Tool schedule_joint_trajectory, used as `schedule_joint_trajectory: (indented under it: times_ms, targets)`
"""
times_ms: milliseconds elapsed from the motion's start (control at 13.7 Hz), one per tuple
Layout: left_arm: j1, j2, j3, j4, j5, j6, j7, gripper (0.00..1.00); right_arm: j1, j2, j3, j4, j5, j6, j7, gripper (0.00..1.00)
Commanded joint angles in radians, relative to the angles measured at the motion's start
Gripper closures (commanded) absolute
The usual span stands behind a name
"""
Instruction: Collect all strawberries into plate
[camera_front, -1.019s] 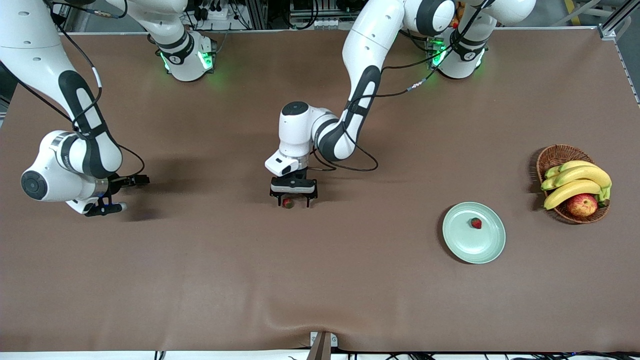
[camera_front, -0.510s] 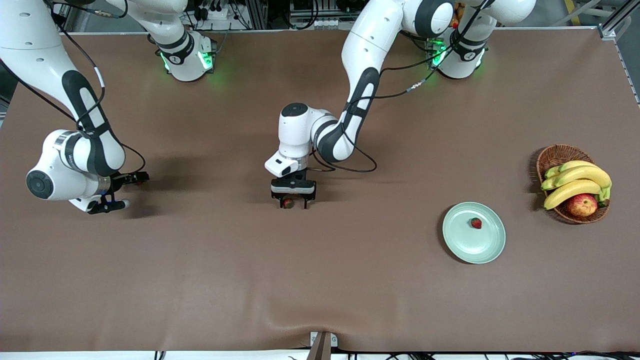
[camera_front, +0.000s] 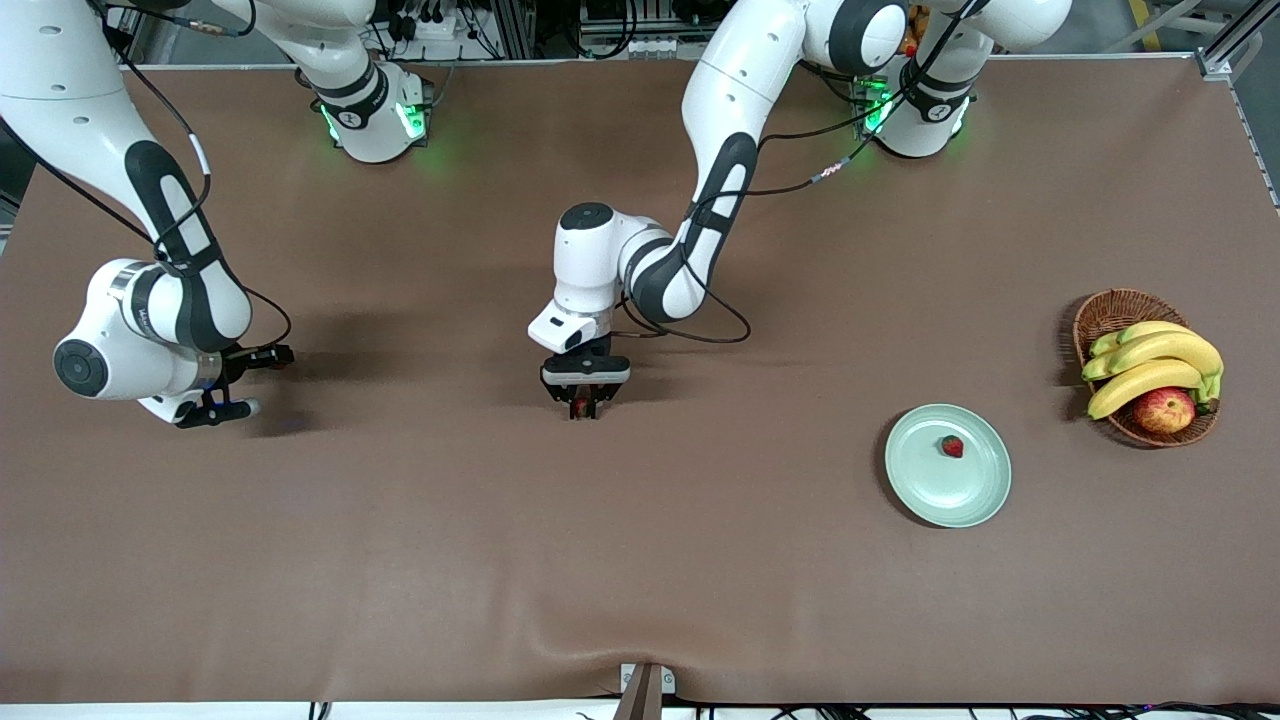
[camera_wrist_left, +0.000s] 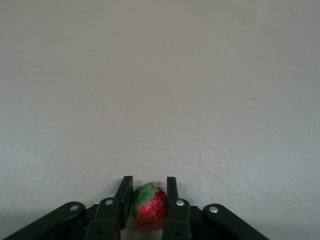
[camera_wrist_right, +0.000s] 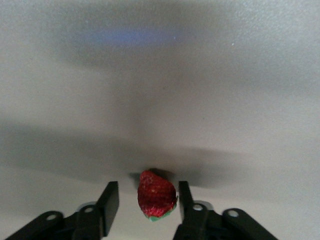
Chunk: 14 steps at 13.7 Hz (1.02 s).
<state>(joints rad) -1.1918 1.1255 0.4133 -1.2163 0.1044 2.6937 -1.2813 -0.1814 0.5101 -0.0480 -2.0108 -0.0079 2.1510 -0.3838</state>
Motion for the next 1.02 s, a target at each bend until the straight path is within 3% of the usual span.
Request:
schedule_joint_trajectory:
  times_ms: [0, 146, 291, 655, 946]
  targets:
    - [-0.008, -0.009, 0.019, 0.017, 0.015, 0.006, -0.053, 1.00, -0.023, -0.025, 0.014, -0.031, -0.026, 0.038, -0.006, 0.58]
    - [0.006, -0.068, 0.019, 0.008, 0.000, -0.001, -0.067, 1.00, -0.024, -0.022, 0.014, -0.031, -0.027, 0.062, -0.007, 0.68]
    - [0.090, -0.131, 0.021, -0.002, -0.089, -0.026, -0.073, 1.00, -0.024, -0.022, 0.014, -0.031, -0.027, 0.064, -0.007, 0.83]
    - [0.325, -0.231, 0.018, -0.002, -0.195, -0.207, -0.064, 1.00, -0.021, -0.048, 0.016, -0.019, -0.024, 0.037, -0.001, 0.87]
    - [0.463, -0.231, 0.019, -0.006, -0.204, -0.311, -0.070, 1.00, 0.048, -0.120, 0.020, 0.072, -0.011, -0.142, 0.101, 0.89]
